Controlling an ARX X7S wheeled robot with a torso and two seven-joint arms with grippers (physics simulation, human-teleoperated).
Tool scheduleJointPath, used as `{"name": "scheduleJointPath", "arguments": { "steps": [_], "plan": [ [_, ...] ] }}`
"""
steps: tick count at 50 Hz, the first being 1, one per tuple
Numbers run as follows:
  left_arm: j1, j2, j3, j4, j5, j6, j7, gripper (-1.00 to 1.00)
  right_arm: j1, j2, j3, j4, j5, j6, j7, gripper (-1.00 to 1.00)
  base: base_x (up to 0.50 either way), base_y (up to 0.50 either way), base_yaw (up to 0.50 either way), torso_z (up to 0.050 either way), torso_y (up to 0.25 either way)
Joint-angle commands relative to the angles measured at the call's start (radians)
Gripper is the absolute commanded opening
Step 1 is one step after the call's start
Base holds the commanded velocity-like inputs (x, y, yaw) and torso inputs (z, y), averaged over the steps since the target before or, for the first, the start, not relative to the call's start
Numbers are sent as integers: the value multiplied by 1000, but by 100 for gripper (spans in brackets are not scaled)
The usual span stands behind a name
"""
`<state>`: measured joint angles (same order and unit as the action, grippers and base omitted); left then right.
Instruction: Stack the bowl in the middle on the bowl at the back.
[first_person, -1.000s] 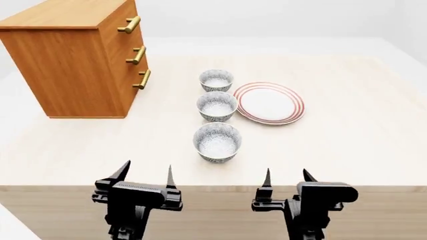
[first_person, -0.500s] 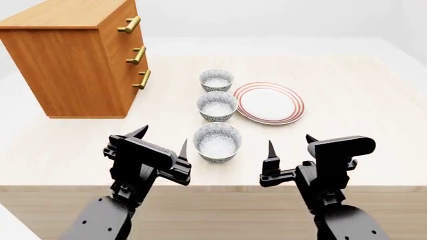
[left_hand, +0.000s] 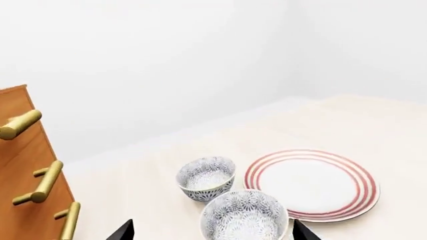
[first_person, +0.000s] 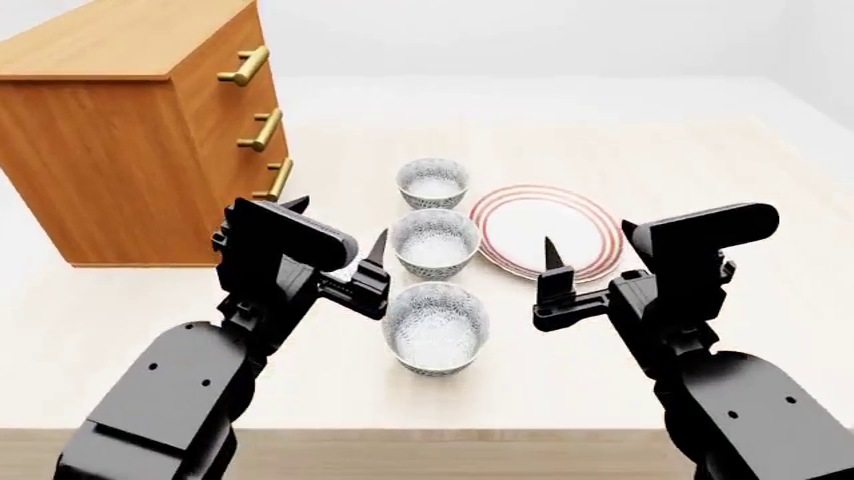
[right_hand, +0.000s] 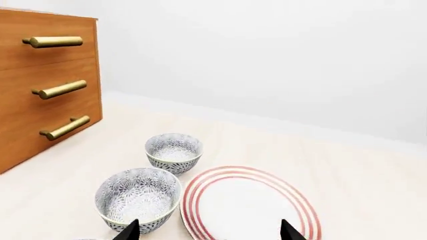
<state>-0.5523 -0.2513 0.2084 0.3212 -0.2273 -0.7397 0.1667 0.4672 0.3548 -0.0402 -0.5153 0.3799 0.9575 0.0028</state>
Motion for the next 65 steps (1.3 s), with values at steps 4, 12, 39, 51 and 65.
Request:
{"name": "scheduleJointPath", "arguments": {
  "steps": [4, 12, 39, 51, 65],
  "plan": [
    [-38, -5, 1, 13, -13, -35, -2, 100, 53, 24, -4, -28, 16, 52, -1, 100, 392, 0, 0, 0, 0],
    [-39, -4, 0, 11, -17, -33, -6, 100, 51, 23, -12, -24, 18, 45, -2, 100, 394, 0, 0, 0, 0],
    [-21, -40, -52, 34, -42, -40, -22, 100, 257, -248, 49, 163, 90, 440, 160, 100, 188, 0, 0, 0, 1],
    [-19, -46, -57, 32, -47, -40, -28, 100, 259, -279, 64, 178, 120, 459, 174, 100, 0, 0, 0, 0, 0],
    [-20, -47, -58, 28, -53, -36, -31, 100, 289, -345, 124, 195, 176, 530, 258, 100, 0, 0, 0, 0, 0]
  ]
}}
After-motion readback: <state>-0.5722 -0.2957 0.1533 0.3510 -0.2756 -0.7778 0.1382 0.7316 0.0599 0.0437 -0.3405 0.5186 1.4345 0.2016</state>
